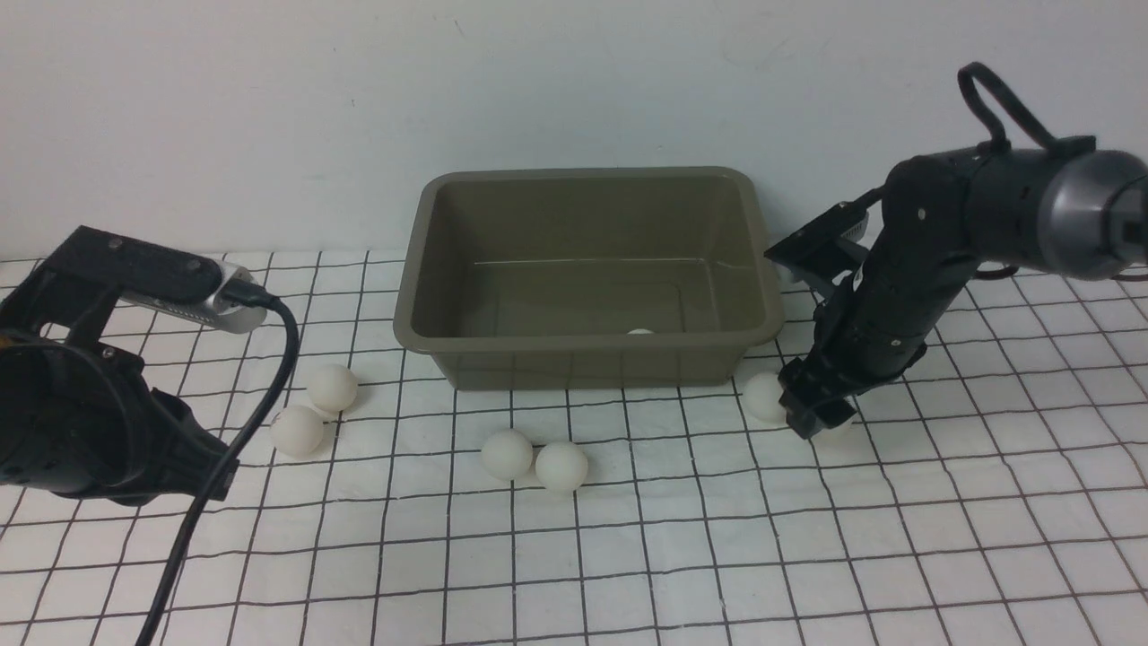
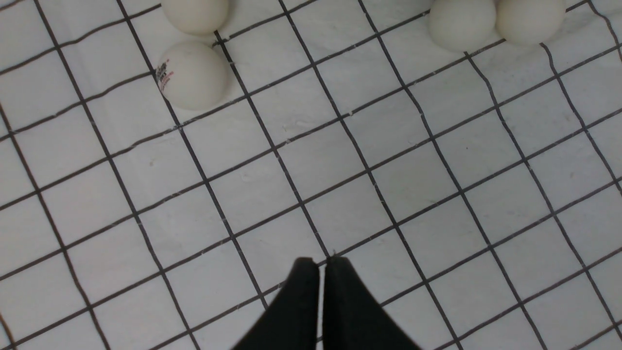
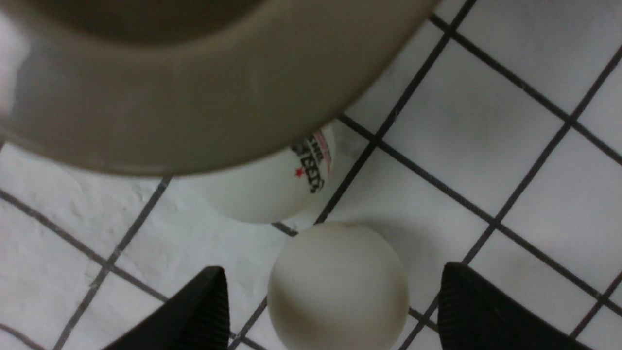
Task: Put the table tennis balls into the box on the white checkered tablecloth.
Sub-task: 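Reach for and grasp a ping pong ball on the table, then release the ping pong ball into the bin and lift the gripper away, then reach for and grasp a ping pong ball on the table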
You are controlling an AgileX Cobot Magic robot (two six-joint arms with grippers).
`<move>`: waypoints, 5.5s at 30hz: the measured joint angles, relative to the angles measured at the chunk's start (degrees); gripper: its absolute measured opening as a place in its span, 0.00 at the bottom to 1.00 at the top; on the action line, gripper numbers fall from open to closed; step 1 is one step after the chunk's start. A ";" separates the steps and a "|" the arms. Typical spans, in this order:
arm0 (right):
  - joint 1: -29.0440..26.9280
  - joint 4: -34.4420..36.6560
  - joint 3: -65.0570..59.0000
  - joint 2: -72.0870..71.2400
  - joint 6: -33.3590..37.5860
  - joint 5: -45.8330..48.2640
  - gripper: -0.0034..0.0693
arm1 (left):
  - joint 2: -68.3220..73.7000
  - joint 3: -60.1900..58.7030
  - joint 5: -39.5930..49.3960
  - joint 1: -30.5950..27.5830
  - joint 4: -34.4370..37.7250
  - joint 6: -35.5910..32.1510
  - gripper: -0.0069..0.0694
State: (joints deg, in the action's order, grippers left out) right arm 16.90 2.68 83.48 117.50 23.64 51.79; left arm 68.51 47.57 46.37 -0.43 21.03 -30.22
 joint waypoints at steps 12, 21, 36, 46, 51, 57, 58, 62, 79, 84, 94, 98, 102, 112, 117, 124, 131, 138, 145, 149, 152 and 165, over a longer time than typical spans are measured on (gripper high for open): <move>0.00 -1.50 0.00 2.82 0.03 -2.58 0.55 | 0.00 0.00 0.00 0.00 0.00 0.00 0.09; 0.00 -10.45 3.71 3.02 -10.40 6.42 0.53 | 0.00 0.00 0.00 0.00 0.00 0.00 0.09; 2.13 -5.89 34.87 3.07 -18.49 11.43 0.53 | 0.00 0.00 -0.05 0.00 0.00 0.00 0.09; 7.73 0.53 35.63 8.90 -16.41 8.74 0.53 | 0.00 0.00 -0.16 0.00 0.00 0.00 0.09; 7.80 3.59 35.63 11.11 -14.84 7.78 0.53 | 0.00 0.00 -0.16 0.00 0.00 0.00 0.09; 7.82 4.54 35.81 12.25 -14.69 8.36 0.63 | 0.00 0.00 -0.16 0.00 0.00 0.00 0.09; 7.82 4.34 36.58 12.32 -14.63 9.92 0.67 | 0.00 0.00 -0.16 0.00 0.00 0.00 0.09; 7.82 1.67 42.29 11.90 -13.86 16.99 0.74 | 0.00 0.00 -0.16 0.00 0.00 0.00 0.09; 4.96 -3.87 29.57 -10.42 -15.00 20.04 0.75 | 0.00 0.00 0.01 0.00 -0.05 0.00 0.09; 4.96 -3.98 12.85 -13.00 -14.23 19.86 0.75 | 0.00 0.00 0.01 0.00 -0.05 0.00 0.09; 5.01 -3.81 -9.70 -13.00 -10.61 -0.11 0.75 | 0.00 0.00 0.01 0.00 -0.05 0.00 0.09; 5.01 -3.74 -11.93 -12.73 -9.62 -4.50 0.75 | 0.00 0.00 0.01 0.00 -0.05 0.00 0.09; 5.01 -3.80 -12.48 -11.24 -9.05 -9.22 0.75 | 0.00 0.00 0.01 0.00 -0.05 0.00 0.09; 5.01 -3.98 -12.48 -8.08 -9.00 -16.86 0.75 | 0.00 0.00 0.12 0.00 -0.05 0.00 0.09; 5.01 -3.98 -12.48 -7.15 -9.00 -20.27 0.75 | 0.00 0.00 0.12 0.00 -0.05 0.00 0.09; 5.01 -3.98 -12.48 -4.97 -9.00 -22.31 0.75 | 0.00 0.00 0.12 0.00 -0.05 0.00 0.09; 5.01 -4.40 -12.48 -3.22 -9.00 -25.74 0.75 | 0.00 0.00 0.12 0.00 -0.05 0.00 0.09; 5.01 -4.62 -12.48 -2.02 -9.05 -27.53 0.72 | 0.00 0.00 0.12 0.00 -0.05 0.00 0.09; 5.01 -4.63 -12.48 -1.11 -9.99 -28.49 0.54 | 0.00 0.00 0.17 0.00 -0.05 0.00 0.09; 5.01 -4.63 -12.48 -1.06 -10.39 -28.49 0.54 | 0.00 0.00 0.23 0.00 -0.05 0.00 0.09; 5.01 -4.63 -12.37 -1.06 -10.51 -26.77 0.54 | 0.00 0.00 0.23 0.00 -0.05 0.00 0.09; 5.01 -5.71 -12.56 -14.21 -14.72 -4.82 0.54 | 0.00 0.00 0.26 0.00 -0.05 0.00 0.09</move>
State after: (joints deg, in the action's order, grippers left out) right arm 21.91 -3.04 70.93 103.29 8.92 46.97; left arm 68.51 47.57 46.64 -0.43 20.98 -30.22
